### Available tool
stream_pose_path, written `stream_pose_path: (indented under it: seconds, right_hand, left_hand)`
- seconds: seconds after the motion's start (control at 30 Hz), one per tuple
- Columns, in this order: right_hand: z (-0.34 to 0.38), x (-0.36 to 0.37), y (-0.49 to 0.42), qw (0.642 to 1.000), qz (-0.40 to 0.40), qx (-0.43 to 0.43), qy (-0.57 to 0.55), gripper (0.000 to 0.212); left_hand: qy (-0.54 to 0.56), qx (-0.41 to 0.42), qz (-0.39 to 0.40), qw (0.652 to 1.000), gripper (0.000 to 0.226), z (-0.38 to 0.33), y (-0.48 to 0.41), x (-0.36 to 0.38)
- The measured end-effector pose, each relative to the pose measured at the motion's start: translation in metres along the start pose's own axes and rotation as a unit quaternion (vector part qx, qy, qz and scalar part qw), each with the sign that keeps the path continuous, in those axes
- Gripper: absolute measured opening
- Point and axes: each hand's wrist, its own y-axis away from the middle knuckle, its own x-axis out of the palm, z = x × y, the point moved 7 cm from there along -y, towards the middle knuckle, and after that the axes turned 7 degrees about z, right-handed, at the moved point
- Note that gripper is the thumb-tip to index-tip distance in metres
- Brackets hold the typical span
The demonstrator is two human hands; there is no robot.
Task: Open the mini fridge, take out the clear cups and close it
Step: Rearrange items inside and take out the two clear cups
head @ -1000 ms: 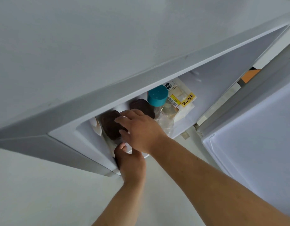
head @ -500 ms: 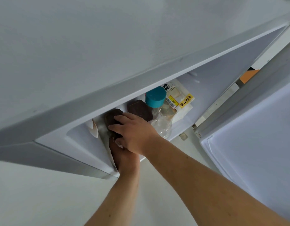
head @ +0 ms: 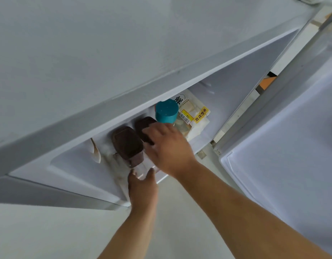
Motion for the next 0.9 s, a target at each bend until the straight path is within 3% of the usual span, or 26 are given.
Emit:
stream_pose_path:
  seconds: [0.07, 0.17, 0.23, 0.37, 0.5, 0.77, 0.9]
  right_hand:
    - [-0.035, -0.019, 0.017, 0.995, -0.058, 0.082, 0.026, 0.041]
    - [-0.076, -0.01, 0.028, 0.981, 0.037, 0.185, 0.042, 0.061]
    - [-0.088, 0.003, 0.03, 0.973, 0.1, 0.202, 0.046, 0.074]
    - [-0.092, 0.022, 0.026, 0.973, 0.152, 0.173, 0.03, 0.071]
    - [-0.091, 0.007, 0.035, 0.979, 0.11, 0.167, 0.038, 0.067]
    - [-0.098, -0.031, 0.093, 0.976, 0.043, 0.212, 0.034, 0.066]
    - [-0.102, -0.035, 0.112, 0.971, 0.034, 0.231, 0.042, 0.067]
  left_hand:
    - [-0.052, 0.019, 0.042, 0.998, 0.058, -0.001, 0.008, 0.001]
    - [-0.202, 0.107, 0.081, 0.97, 0.034, -0.019, 0.012, 0.008]
    - [-0.332, 0.17, 0.12, 0.92, 0.031, -0.035, 0.013, 0.024]
    - [-0.459, 0.254, 0.145, 0.839, 0.049, -0.061, 0.011, 0.054]
    - [-0.542, 0.289, 0.158, 0.773, 0.066, -0.067, 0.004, 0.076]
    - [-0.641, 0.361, 0.142, 0.662, 0.08, -0.071, -0.005, 0.107]
    - [-0.721, 0.333, 0.155, 0.588, 0.096, -0.07, -0.016, 0.132]
